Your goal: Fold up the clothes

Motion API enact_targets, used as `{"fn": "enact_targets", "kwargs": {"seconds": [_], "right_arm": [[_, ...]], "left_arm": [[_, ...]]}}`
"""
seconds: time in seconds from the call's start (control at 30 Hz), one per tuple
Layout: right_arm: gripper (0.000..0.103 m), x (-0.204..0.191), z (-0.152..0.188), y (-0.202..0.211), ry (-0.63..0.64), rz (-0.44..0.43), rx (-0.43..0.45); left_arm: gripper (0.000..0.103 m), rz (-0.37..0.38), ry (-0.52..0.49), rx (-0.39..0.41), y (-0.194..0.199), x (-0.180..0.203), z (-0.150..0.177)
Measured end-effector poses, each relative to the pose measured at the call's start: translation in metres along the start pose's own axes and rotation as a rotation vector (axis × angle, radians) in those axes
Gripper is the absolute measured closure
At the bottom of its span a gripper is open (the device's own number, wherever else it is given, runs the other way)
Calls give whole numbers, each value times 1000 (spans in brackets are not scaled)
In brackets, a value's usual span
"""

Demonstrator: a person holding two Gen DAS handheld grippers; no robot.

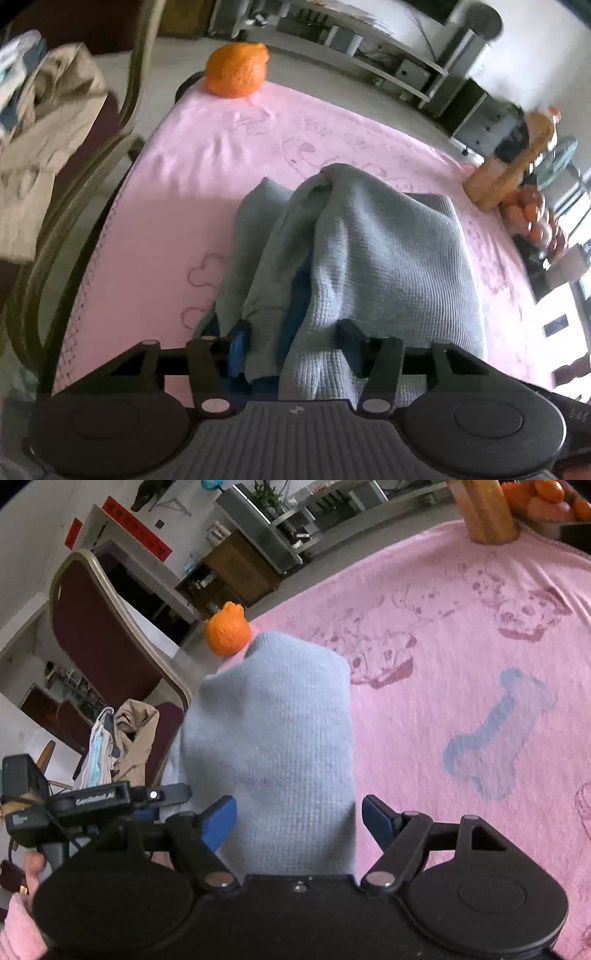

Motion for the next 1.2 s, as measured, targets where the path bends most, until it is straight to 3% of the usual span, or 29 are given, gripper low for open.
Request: {"fn": "enact_targets", "kwargs": {"seconds": [0.07, 0.13, 0.17, 0.3, 0.4, 0.5, 0.57, 0.63, 0.7, 0.73, 0.93, 1.07, 1.2], "right_arm": [[29, 3, 3, -1, -3, 2, -8], [29, 3, 4, -4, 0, 5, -12], [29, 3, 4, -4, 5, 9, -11], [29, -1, 4, -1, 36, 35, 7], [29, -7, -1, 9, 55, 62, 51], [29, -24, -14, 20, 110, 77, 114], [29, -41, -27, 25, 164, 84, 159], [31, -57, -40, 23, 220, 91, 192], [63, -69, -52, 13, 269, 113, 194], [69, -73, -57, 4, 288, 126, 183], [70, -80, -76, -70, 410, 247, 101], [70, -49, -62, -121, 434, 362, -54], [70, -51, -58, -124, 469, 382, -53]], "left_arm": [[46, -31, -39, -12, -4, 6, 3], [58, -50, -77, 11, -3, 12, 5], [73, -53, -94, 30, 0, 15, 5], [79, -70, -111, 162, 27, 24, 4], [79, 18, -22, 271, 59, 14, -8], [79, 32, 91, 201, 50, -14, -10], [79, -17, 147, 98, 27, -32, -3], [79, -50, 173, 69, 19, -44, 0], [79, -77, 186, 53, 14, -52, 2], [79, -88, 185, 51, 13, -54, 2], [78, -154, 181, 37, 8, -64, 5], [75, -165, 193, 11, 4, -68, 5], [74, -138, 155, 45, 6, -56, -6]]}}
Point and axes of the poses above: each gripper's, at about its wrist camera, not at the fingertips, and y roughly against the way its jaws point, x to its right, z to its underside, the point moved 8 cm from there along -y, roughly the way its jaws point, and after that the axes turned 11 degrees about -z, right-handed, at the moved point
